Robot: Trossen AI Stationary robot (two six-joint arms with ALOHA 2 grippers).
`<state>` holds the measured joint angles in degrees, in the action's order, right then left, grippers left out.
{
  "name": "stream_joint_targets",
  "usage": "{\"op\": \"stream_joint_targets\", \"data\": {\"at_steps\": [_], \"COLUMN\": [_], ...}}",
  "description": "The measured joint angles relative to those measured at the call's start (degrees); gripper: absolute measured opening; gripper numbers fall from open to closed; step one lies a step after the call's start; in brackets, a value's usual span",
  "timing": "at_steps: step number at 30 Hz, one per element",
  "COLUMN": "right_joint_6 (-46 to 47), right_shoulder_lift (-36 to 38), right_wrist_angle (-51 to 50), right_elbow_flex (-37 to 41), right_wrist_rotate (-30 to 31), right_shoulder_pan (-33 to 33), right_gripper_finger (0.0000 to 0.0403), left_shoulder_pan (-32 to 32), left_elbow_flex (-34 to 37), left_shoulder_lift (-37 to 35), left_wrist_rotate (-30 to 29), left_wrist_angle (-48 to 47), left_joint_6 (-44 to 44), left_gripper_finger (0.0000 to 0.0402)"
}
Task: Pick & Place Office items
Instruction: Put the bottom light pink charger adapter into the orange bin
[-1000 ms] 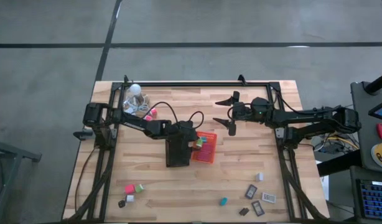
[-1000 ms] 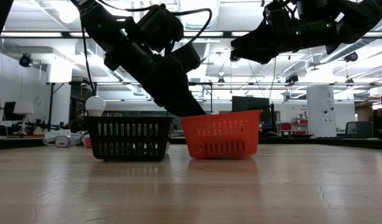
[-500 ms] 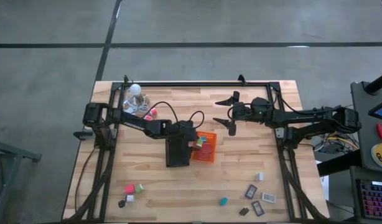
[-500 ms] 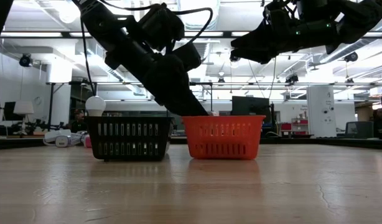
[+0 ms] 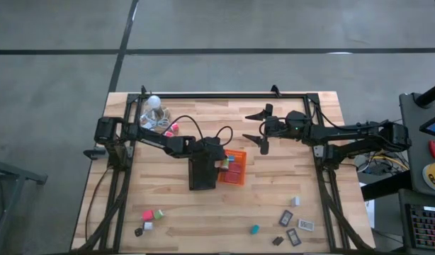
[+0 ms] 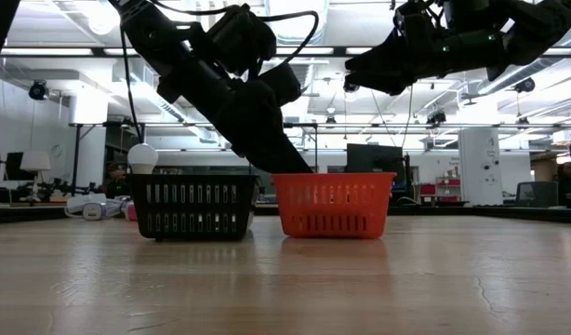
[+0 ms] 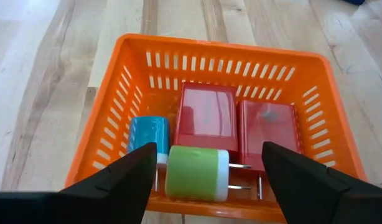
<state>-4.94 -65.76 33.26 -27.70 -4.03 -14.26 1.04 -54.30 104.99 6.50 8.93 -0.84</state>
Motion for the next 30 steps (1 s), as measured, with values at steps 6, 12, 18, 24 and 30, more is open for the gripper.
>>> {"op": "stream_joint_targets", "data": {"at_steps": [6,12,18,24,30], "right_joint_6": [0.0,0.0,0.0,0.0,0.0], "right_shoulder_lift": [0.0,0.0,0.0,0.0,0.0], "right_wrist_angle": [0.0,-0.1,-0.1,-0.2,-0.1], "right_elbow_flex": [0.0,0.0,0.0,0.0,0.0], "right_wrist_rotate": [0.0,0.0,0.0,0.0,0.0], "right_shoulder_pan": [0.0,0.0,0.0,-0.1,0.0], "right_gripper_finger": [0.0347,0.0348,0.0341,0.0346,0.0348], "left_shoulder_pan": [0.0,0.0,0.0,0.2,0.3], "left_elbow_flex": [-1.3,-2.4,0.0,4.2,11.5], "left_shoulder_lift": [-0.2,-5.9,-14.1,-21.3,-28.5], "left_wrist_rotate": [0.0,-10.4,-21.7,-33.1,-38.7], "left_wrist_angle": [-0.2,-1.7,-12.2,-24.8,-32.2], "left_joint_6": [0.0,0.4,7.6,27.1,46.4], "left_gripper_finger": [0.0295,0.0295,0.0294,0.0294,0.0294]}}
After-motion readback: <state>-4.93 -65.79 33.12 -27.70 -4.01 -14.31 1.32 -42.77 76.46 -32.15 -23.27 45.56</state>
